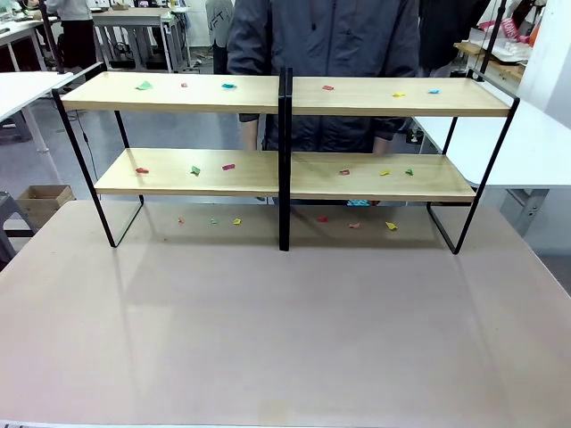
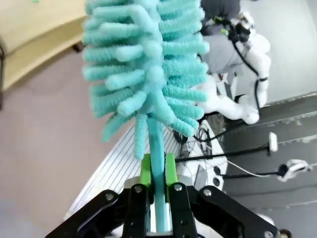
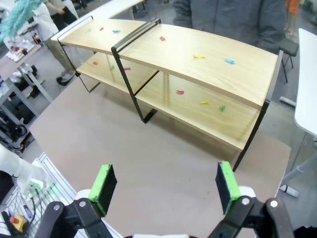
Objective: Clean the shelves.
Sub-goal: Pick up the Duster when the human hands it over, then clean a randomly selected level of the Shelf with the Duster.
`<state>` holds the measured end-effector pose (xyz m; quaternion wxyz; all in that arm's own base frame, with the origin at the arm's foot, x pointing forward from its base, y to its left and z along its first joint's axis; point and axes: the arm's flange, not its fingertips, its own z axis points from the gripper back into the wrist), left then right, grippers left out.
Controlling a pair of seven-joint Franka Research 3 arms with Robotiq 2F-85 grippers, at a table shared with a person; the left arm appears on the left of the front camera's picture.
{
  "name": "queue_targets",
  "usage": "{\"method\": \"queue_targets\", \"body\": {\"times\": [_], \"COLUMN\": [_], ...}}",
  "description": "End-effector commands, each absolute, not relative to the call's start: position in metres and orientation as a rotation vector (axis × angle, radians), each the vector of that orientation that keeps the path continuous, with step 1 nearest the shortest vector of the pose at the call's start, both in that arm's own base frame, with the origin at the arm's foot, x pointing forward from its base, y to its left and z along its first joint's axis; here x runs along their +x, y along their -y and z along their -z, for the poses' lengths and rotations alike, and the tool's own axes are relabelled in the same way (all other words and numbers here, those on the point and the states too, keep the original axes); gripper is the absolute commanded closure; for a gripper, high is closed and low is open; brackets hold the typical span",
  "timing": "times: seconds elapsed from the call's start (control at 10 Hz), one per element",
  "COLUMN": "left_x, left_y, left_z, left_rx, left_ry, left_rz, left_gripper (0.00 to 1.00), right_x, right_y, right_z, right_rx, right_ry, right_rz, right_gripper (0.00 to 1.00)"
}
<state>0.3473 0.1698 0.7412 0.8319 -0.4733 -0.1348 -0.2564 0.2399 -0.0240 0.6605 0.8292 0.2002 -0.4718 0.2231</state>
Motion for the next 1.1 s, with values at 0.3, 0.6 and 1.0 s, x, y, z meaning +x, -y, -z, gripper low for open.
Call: {"method": "queue_targets", "body": {"times": [0.3, 0.6, 1.0], "left_x": [0.282, 0.296, 0.296], "left_y": [-0.279, -0.245, -0.245], "left_z": [-0.706, -0.709, -0.709], "left_rx": [-0.938, -0.927, -0.927], "left_ry": [0.307, 0.306, 0.306], "left_rz": [0.526, 0.476, 0.476], "left_gripper": [1.0, 1.0, 1.0], "right_x": [0.24, 0.24, 0.24], "right_y": [0.024, 0.024, 0.024], "right_z": [-0.66, -0.66, -0.66], "right_rx": [0.426, 0.426, 0.426], "right_ry": [1.002, 1.002, 1.002], "right_rz": [-0.473, -0.473, -0.473], "right_gripper": [0.0, 0.0, 0.0]}}
